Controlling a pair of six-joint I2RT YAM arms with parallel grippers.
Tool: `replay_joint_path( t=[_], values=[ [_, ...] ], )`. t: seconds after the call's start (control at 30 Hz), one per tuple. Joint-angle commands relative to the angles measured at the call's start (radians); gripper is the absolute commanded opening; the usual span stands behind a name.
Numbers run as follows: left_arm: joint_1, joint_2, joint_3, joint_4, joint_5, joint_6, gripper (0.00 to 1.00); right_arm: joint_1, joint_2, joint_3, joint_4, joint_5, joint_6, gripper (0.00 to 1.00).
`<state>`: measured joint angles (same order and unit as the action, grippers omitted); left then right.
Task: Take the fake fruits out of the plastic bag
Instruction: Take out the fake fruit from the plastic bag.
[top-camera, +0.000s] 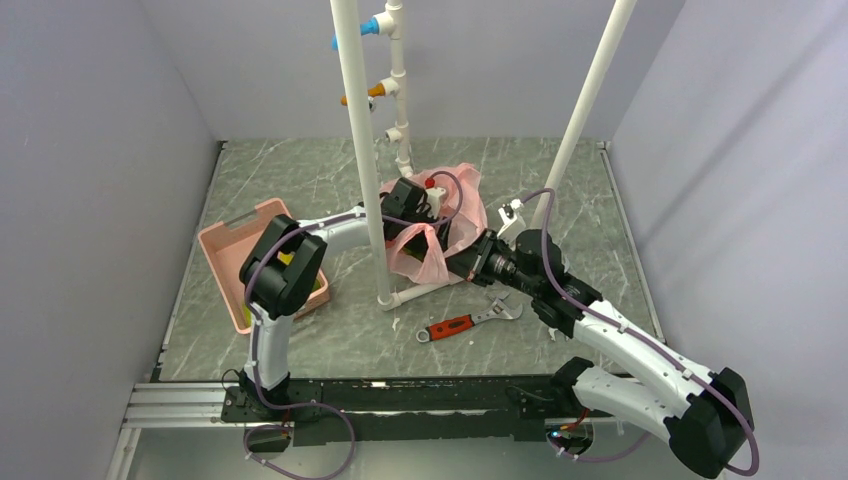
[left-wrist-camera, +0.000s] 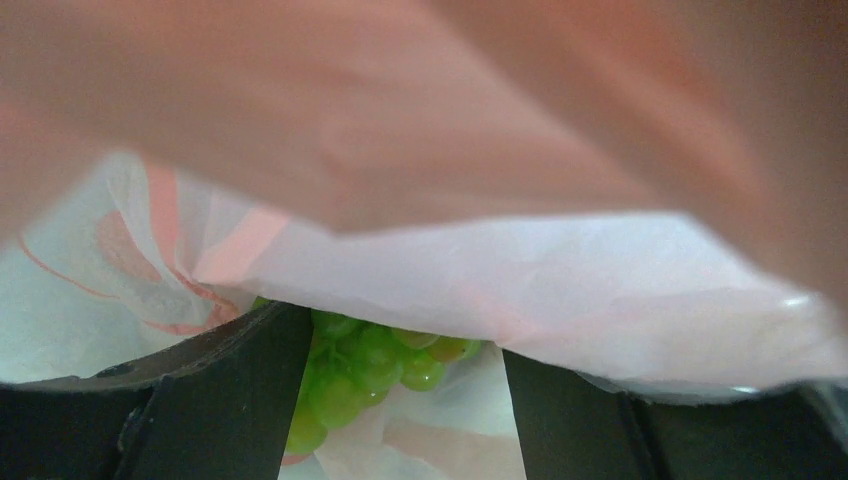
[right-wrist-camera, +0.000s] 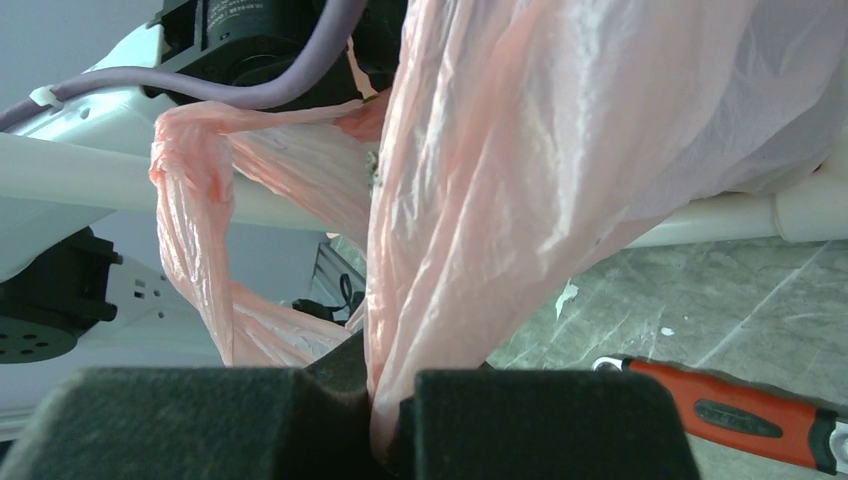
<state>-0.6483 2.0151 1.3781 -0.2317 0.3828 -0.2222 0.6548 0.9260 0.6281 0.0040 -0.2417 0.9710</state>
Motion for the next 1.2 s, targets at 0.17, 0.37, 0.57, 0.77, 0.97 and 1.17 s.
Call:
replay_joint_path(
  t=[0.17,0.37,0.57,0.77,0.97,1.17],
  values=[
    [-0.035,0.060,0.002,-0.055,-0.036,-0.012,0.67,-0.012,-0.034,-0.001,0.017,0.009,-0.022,0.00],
    [-0.035,0.039,-0.003,-0.058,-0.058,-0.002,0.37,-0.021,-0.039,-0.018,0.014,0.018,-0.026,0.00],
    [-0.034,-0.039,-0.012,-0.056,-0.055,-0.013,0.12,-0.026,-0.031,-0.026,0.028,0.013,-0.026,0.00],
    [-0.030,-0.134,-0.013,-0.065,-0.080,-0.028,0.05,-0.027,-0.015,-0.043,0.038,0.015,-0.033,0.00],
    [-0.015,-0.232,-0.018,-0.089,-0.105,-0.036,0.00,-0.030,0.003,-0.054,0.045,0.025,-0.051,0.00],
    [0.001,-0.336,-0.048,-0.123,-0.159,-0.029,0.00,-0.036,0.012,-0.058,0.047,0.046,-0.070,0.00]
  ],
)
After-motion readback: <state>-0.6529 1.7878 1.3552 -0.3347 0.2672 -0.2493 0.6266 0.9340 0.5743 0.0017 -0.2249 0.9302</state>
